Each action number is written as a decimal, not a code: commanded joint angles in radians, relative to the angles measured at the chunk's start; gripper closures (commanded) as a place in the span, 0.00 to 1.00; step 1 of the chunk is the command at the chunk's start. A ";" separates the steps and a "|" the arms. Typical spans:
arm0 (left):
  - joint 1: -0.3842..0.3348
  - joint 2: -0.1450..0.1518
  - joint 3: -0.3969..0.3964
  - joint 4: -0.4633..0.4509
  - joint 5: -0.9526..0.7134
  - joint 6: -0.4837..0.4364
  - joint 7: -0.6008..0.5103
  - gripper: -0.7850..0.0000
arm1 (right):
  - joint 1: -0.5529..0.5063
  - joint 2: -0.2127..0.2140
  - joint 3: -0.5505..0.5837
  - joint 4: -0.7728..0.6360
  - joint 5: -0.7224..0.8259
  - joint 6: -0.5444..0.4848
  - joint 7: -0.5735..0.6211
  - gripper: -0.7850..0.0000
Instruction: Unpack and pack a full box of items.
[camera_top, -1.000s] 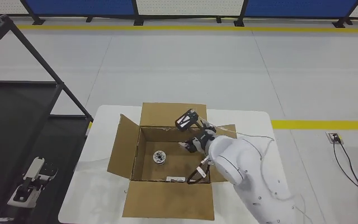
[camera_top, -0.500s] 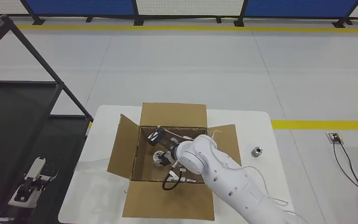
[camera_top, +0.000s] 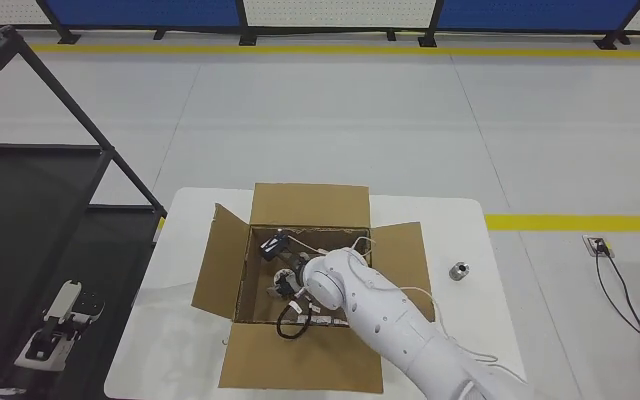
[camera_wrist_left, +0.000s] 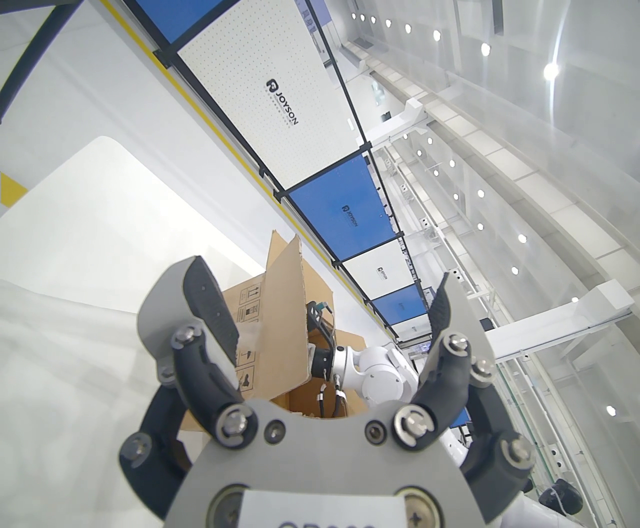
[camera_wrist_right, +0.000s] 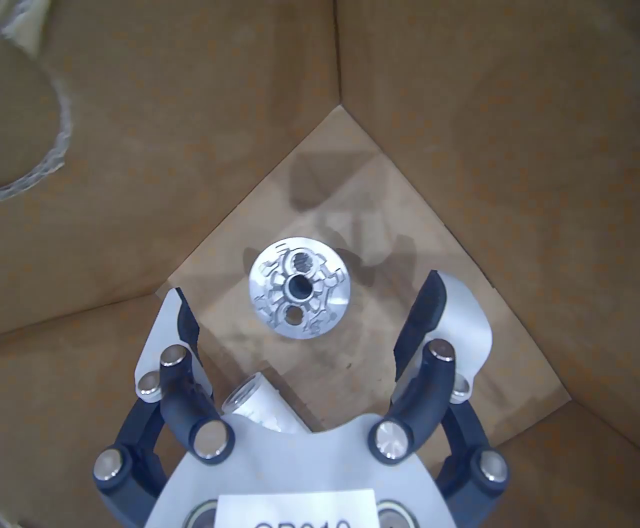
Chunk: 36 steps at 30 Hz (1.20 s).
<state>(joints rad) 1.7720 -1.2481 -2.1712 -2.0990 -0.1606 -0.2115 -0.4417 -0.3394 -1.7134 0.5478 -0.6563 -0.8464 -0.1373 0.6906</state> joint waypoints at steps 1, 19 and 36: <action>0.000 0.000 0.000 0.000 0.000 0.000 0.000 0.00 | 0.008 -0.016 -0.007 0.039 0.007 -0.006 -0.010 0.13; 0.000 0.000 0.000 0.000 0.000 0.000 0.000 0.00 | 0.091 -0.088 0.003 0.214 0.037 -0.126 -0.055 1.00; 0.000 0.000 0.000 0.000 0.000 0.000 0.000 0.00 | -0.067 0.110 0.253 -0.381 -0.115 -0.172 0.151 1.00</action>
<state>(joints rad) 1.7720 -1.2481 -2.1712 -2.0990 -0.1606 -0.2115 -0.4417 -0.3663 -1.6245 0.7627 -0.9348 -0.9352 -0.3302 0.8176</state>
